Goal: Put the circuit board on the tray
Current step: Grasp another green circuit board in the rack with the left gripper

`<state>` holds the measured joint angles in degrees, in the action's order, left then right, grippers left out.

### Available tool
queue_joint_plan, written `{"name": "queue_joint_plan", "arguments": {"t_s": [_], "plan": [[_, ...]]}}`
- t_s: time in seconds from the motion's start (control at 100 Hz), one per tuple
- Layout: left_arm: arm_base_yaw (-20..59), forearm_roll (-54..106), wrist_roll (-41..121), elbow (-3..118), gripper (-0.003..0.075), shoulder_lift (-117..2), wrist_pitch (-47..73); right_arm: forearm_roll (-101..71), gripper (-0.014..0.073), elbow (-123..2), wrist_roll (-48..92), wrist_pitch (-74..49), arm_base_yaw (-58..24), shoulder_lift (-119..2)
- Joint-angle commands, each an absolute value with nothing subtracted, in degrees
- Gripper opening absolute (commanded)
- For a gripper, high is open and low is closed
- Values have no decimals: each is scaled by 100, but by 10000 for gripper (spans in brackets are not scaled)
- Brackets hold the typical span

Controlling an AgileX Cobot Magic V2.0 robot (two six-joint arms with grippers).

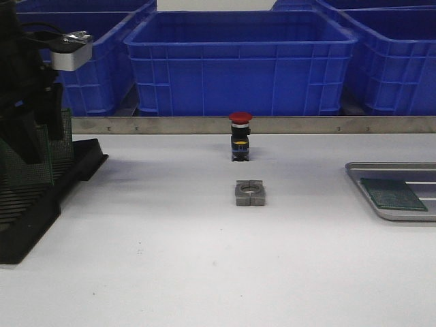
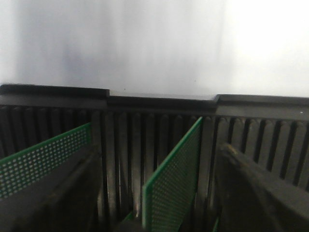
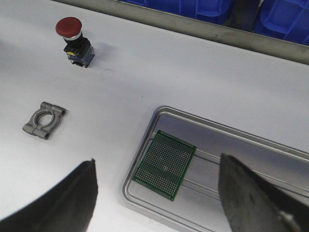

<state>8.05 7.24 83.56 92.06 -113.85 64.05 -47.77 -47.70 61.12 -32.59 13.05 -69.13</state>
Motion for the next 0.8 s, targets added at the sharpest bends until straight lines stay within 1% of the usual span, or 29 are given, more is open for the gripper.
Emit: {"name": "queue_joint_plan", "arguments": {"t_s": [0.0, 0.02, 0.07, 0.09, 0.14, 0.21, 0.36, 0.46, 0.53, 0.65, 0.79], "plan": [[799, 831, 8301, 9381, 299, -11089, 6485, -4985, 537, -4900, 6148, -3064, 1318, -6730], [799, 831, 8301, 9381, 276, -11089, 6523, -4985, 537, -4900, 6148, -3064, 1318, -6730], [799, 831, 8301, 9381, 182, -11089, 6578, -4985, 537, -4900, 6148, -3064, 1318, -6730], [799, 831, 8301, 9381, 159, -11089, 6591, -4985, 537, -4900, 6148, -3064, 1318, -6730], [799, 831, 8301, 9381, 71, -11089, 6653, -4985, 537, -4900, 6148, -3064, 1318, -6730], [799, 831, 8301, 9381, -21, -11089, 6668, -4985, 537, -4900, 6148, -3064, 1318, -6730], [799, 831, 8301, 9433, -20, -11078, 6828, -4992, 537, -4900, 6148, -3111, 1318, -6730], [821, 831, 8301, 9723, -20, -11078, 7330, -4992, 537, -4900, 6148, -3200, 1318, -6730], [821, 927, 8268, 9925, -20, -11049, 7322, -4992, 537, -4900, 6148, -3247, 1312, -6730], [821, 1633, 8268, 10293, -20, -10988, 7322, -5010, 537, -4900, 6187, -3247, 1162, -6730], [875, 2904, 8268, 10569, -20, -10962, 7322, -5023, 537, -4900, 6824, -3248, 590, -6730]]}}
